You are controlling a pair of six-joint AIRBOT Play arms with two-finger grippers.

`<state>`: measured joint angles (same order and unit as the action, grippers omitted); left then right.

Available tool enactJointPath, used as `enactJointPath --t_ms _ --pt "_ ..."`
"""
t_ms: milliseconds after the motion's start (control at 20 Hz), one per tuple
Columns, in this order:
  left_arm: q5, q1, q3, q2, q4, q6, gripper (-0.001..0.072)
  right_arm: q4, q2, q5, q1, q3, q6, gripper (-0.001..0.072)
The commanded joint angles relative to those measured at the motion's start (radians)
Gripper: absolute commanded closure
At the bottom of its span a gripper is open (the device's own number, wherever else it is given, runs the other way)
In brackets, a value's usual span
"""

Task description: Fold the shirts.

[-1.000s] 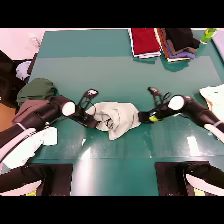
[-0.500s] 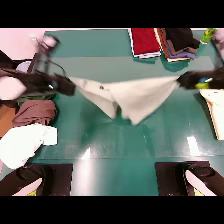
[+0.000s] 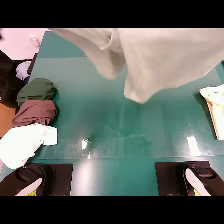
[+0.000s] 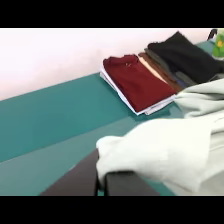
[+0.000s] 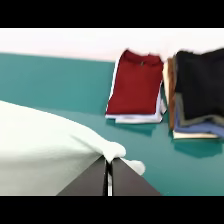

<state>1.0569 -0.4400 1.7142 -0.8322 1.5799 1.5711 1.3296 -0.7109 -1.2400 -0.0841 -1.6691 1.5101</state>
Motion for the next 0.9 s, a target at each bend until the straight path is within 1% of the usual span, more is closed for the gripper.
enactJointPath --t_ms 0,100,250,350,500,650,800,850 --pt "0.049 0.001 0.007 0.000 -0.002 -0.010 0.0679 -0.004 -0.007 -0.062 -0.025 -0.045 -0.008 0.0695" --pt "0.069 0.001 -0.117 -0.012 -0.001 -0.010 0.0678 -0.015 -0.013 -0.090 -0.025 0.054 -0.008 0.0695" --pt "0.049 0.001 -0.391 -0.043 -0.001 -0.008 0.0678 -0.082 -0.012 -0.088 -0.010 0.322 -0.009 0.0696" --pt "-0.003 0.001 -0.583 -0.077 0.003 -0.008 0.0678 -0.070 -0.012 -0.050 0.042 0.528 -0.009 0.0695" --pt "-0.104 0.001 -0.818 -0.129 -0.005 -0.008 0.0678 -0.042 -0.013 0.082 0.115 0.804 -0.010 0.0695" --pt "-0.145 0.001 -0.961 -0.151 -0.005 -0.007 0.0677 -0.047 -0.013 0.146 0.155 0.945 -0.008 0.0695" --pt "-0.121 0.001 -0.994 -0.151 -0.018 -0.001 0.0675 -0.050 -0.013 0.137 0.166 0.981 -0.007 0.0695" --pt "-0.117 0.001 -0.993 -0.148 -0.036 -0.001 0.0497 -0.052 -0.013 0.138 0.166 0.981 -0.008 0.0695"
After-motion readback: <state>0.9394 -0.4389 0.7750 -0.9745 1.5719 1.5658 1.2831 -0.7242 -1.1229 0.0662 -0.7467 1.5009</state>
